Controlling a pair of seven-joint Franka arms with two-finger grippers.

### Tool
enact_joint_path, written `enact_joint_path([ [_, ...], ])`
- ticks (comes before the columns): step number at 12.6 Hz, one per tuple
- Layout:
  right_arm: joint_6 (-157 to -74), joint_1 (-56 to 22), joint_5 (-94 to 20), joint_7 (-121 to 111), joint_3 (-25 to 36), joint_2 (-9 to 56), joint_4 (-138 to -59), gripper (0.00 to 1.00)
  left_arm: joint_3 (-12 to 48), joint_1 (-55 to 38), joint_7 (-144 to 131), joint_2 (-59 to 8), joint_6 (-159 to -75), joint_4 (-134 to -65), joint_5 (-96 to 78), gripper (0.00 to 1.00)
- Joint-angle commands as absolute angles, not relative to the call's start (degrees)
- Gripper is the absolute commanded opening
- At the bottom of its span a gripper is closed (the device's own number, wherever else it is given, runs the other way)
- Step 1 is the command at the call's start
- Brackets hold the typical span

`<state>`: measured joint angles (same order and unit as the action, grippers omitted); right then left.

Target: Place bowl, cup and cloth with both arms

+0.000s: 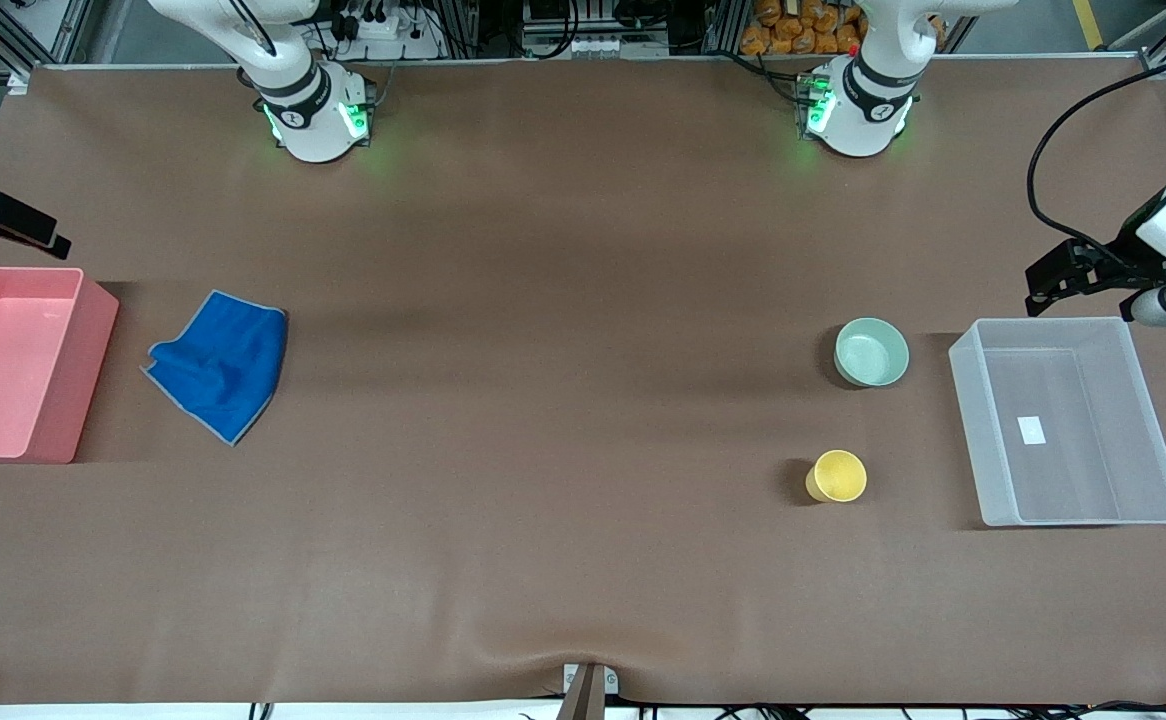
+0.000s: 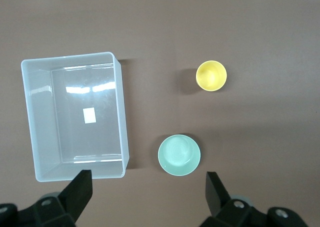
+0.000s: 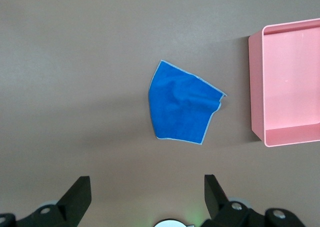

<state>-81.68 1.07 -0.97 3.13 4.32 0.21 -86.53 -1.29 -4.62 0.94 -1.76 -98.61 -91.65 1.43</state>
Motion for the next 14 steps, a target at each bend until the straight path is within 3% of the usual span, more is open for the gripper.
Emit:
enact_joint_path([
  [1, -81.74, 1.58, -0.97, 4.04, 3.87, -0.09, -86.13, 1.0, -1.67, -5.28, -0.26, -1.58, -97.21, -90.7, 2.11, 1.0],
  [14, -81.47, 2.9, -1.05, 3.87, 3.87, -0.09, -84.9, 1.0, -1.49, -5.19, -1.14, -3.43, -97.21, -91.14, 0.0, 1.0],
])
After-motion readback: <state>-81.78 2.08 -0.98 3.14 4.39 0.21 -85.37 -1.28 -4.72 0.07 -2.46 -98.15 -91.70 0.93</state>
